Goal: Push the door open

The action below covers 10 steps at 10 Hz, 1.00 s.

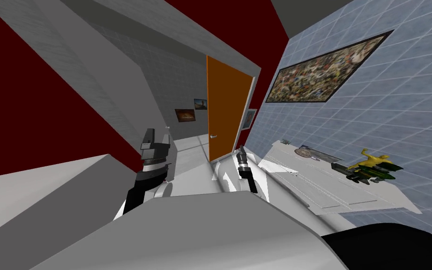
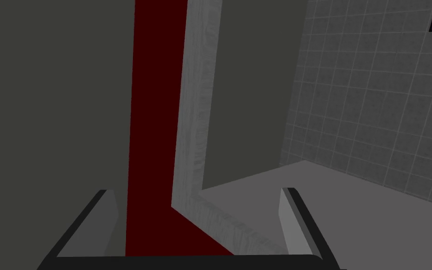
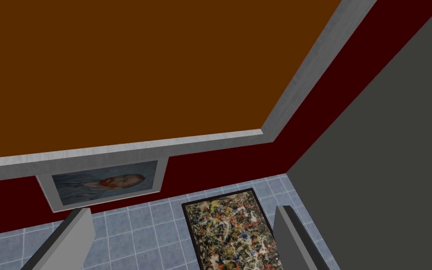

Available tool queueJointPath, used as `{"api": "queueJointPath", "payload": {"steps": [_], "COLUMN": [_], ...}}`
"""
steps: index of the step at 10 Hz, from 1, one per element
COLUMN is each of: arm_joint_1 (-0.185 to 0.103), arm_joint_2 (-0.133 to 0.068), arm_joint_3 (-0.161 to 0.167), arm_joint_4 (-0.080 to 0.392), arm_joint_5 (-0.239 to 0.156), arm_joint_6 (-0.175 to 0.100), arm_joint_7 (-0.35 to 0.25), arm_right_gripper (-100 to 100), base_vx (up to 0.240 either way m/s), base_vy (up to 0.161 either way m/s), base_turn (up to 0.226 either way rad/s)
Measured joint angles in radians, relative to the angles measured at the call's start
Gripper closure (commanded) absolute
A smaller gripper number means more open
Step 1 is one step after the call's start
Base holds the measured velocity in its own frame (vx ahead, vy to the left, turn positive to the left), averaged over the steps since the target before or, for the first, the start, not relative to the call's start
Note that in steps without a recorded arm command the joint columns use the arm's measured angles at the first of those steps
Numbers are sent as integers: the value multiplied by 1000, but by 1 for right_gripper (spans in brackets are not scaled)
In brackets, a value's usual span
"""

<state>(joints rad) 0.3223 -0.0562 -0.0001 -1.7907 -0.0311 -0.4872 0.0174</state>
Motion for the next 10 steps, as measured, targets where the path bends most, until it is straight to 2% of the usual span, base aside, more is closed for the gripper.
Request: {"api": "queueJointPath", "payload": {"steps": [6, 8, 10], "arm_joint_1": [-68, -94, -110], "arm_joint_2": [-15, -21, -25], "arm_joint_3": [-12, -19, -22], "arm_joint_4": [161, 226, 267], "arm_joint_5": [-16, -23, -29], "arm_joint_6": [-44, -60, -68], "arm_joint_7": [-1, -2, -3], "arm_right_gripper": [-100, -100, -100], "base_vx": [65, 81, 57], "base_vy": [-29, -37, -40], "base_turn": [124, 196, 96]}}
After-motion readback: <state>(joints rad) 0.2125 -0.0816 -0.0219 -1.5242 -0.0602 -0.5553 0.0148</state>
